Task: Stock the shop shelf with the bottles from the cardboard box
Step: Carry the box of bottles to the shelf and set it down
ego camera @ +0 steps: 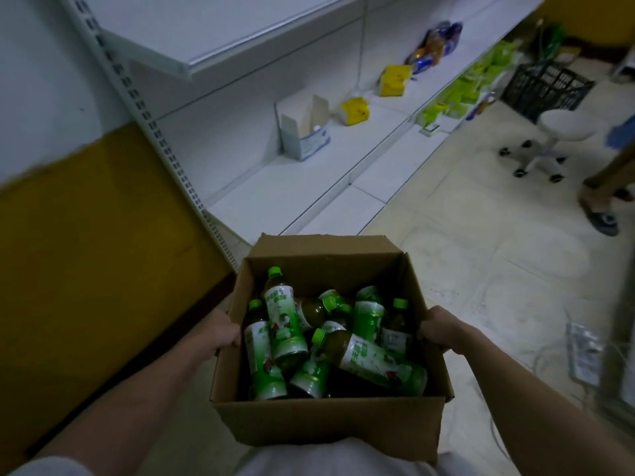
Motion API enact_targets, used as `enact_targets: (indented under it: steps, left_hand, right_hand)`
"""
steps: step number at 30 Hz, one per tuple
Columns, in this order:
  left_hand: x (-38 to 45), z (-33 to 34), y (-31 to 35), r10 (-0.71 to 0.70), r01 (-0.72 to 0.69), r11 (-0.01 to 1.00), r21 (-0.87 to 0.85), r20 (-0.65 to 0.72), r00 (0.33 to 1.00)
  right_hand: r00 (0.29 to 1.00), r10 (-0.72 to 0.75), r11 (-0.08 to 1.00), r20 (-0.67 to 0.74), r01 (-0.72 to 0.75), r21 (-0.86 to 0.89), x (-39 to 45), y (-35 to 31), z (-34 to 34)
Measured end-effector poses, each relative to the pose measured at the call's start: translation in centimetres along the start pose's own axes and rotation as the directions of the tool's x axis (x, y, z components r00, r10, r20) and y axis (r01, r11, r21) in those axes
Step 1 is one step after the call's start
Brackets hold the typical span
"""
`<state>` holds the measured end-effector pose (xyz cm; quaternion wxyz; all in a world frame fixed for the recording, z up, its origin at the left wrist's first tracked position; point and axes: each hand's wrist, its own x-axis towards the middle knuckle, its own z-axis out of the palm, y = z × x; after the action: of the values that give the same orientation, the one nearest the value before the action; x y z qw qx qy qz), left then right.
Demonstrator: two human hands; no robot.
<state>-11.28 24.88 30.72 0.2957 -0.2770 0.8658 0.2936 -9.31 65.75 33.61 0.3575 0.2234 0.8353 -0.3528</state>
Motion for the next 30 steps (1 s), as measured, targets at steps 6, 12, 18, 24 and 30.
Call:
enact_targets:
  steps: [6,12,18,24,30]
  left_hand:
    - [0.3,4.6,12.8,0.151,-0.151,0.987,0.053,0.003,0.989]
    - [1.8,8.0,25.4,0.247,-0.252,0.965,0.070,0.070,0.967]
    - [6.7,12.6,36.1,0.253,-0.268,0.961,0.068,0.175,0.951]
    - [13.3,15.3,52.7,0.322,-0.344,0.936,0.074,0.214,0.922]
    - [18.3,17.6,66.4,0.355,-0.396,0.911,0.117,0.268,0.896]
  right_hand:
    - [0.995,0.040,0.998,-0.086,-0.036,0.049,2.2,5.4,-10.0]
    - [0.981,0.076,0.990,-0.177,-0.054,0.128,5.6,8.6,-19.6]
    - [0.973,0.134,0.985,-0.185,-0.111,0.130,11.4,10.3,-27.7]
    - [0.944,0.194,0.973,-0.268,-0.149,0.177,18.5,9.6,-39.0]
    - [0.924,0.242,0.957,-0.297,-0.177,0.228,23.9,9.0,-48.6]
